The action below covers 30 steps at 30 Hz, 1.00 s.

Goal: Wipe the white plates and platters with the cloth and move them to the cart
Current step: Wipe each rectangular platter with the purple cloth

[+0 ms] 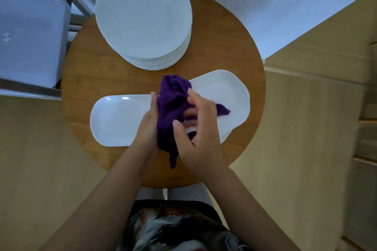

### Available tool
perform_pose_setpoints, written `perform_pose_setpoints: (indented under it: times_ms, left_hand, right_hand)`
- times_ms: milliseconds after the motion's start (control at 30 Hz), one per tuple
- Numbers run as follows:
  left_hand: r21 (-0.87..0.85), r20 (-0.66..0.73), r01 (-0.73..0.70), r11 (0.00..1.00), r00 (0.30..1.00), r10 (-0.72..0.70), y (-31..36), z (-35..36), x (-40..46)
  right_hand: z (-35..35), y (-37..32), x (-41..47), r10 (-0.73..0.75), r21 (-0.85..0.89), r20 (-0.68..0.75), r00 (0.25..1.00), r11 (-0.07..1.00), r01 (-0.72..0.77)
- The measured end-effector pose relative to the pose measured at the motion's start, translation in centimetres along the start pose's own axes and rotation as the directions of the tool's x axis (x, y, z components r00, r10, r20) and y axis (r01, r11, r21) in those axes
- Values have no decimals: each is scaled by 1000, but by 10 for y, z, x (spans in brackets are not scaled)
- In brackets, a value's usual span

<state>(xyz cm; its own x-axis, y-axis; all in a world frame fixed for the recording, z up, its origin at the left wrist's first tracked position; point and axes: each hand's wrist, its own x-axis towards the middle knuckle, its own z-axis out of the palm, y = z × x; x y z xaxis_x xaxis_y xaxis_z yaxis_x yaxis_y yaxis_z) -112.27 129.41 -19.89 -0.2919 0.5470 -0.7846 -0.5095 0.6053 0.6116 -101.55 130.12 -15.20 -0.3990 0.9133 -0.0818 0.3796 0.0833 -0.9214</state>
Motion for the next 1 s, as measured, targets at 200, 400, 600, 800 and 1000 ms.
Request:
perform_pose_setpoints:
  times_ms: [200, 400, 600, 800, 1000]
  left_hand:
    - [-140, 14, -126, 982, 991, 130, -11, -10, -36]
    - [73, -36, -203, 977, 978, 206, 6, -29, -33]
    - [95, -59, -223, 970, 972, 229, 13, -52, -35]
    - [185, -81, -255, 949, 959, 273, 20, -70, -46]
    - [88, -118, -237, 967, 962, 247, 14, -73, -59]
  right_hand:
    - [37, 11, 12, -39, -407, 162, 986, 908, 103]
    - [49, 13, 20, -187, -534, 66, 980, 823, 193]
    - [54, 5, 26, -271, -609, 66, 960, 751, 254]
    - [33, 11, 33, -156, -650, -151, 976, 760, 21]
    - [0, 21, 31, 203, -293, -359, 911, 902, -317]
